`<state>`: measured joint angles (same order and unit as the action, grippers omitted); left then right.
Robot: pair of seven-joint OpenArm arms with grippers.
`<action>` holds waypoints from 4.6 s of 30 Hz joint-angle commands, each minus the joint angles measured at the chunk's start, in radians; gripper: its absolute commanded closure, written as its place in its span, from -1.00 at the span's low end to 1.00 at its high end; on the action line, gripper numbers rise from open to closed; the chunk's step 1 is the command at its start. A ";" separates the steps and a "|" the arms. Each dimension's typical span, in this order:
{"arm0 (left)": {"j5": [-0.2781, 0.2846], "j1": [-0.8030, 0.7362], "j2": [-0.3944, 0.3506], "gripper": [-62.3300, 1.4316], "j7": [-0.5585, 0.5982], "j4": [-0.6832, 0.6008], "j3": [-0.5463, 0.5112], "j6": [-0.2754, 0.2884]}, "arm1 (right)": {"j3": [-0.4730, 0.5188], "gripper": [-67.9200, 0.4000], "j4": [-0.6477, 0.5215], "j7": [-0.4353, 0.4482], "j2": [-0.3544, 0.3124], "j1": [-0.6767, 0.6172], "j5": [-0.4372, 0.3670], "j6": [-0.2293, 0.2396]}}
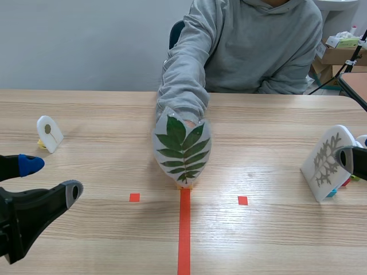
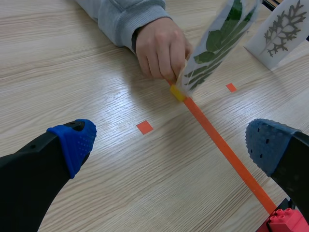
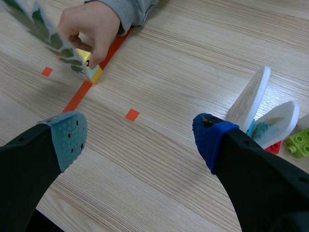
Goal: Do the leaf sorting experiment
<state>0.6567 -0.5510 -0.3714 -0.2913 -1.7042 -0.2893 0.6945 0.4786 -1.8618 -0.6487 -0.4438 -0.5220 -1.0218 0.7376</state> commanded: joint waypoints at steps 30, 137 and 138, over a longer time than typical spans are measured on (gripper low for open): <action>0.013 0.003 0.003 -1.00 0.009 -0.023 -0.003 0.002 | 0.005 -0.33 -0.013 0.024 -0.016 0.004 -0.011 0.008; -0.010 0.003 0.011 -1.00 -0.020 -0.023 -0.003 0.002 | -0.927 -0.18 1.038 0.219 0.297 1.200 0.503 -0.095; -0.010 0.003 0.011 -1.00 -0.020 -0.023 -0.003 0.002 | -0.927 -0.10 1.038 0.219 0.298 1.200 0.503 -0.095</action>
<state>0.6357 -0.5510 -0.3683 -0.3248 -1.7042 -0.2893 0.6945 -0.4538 -0.8047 -0.4419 -0.1364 0.6502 -0.5083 0.6399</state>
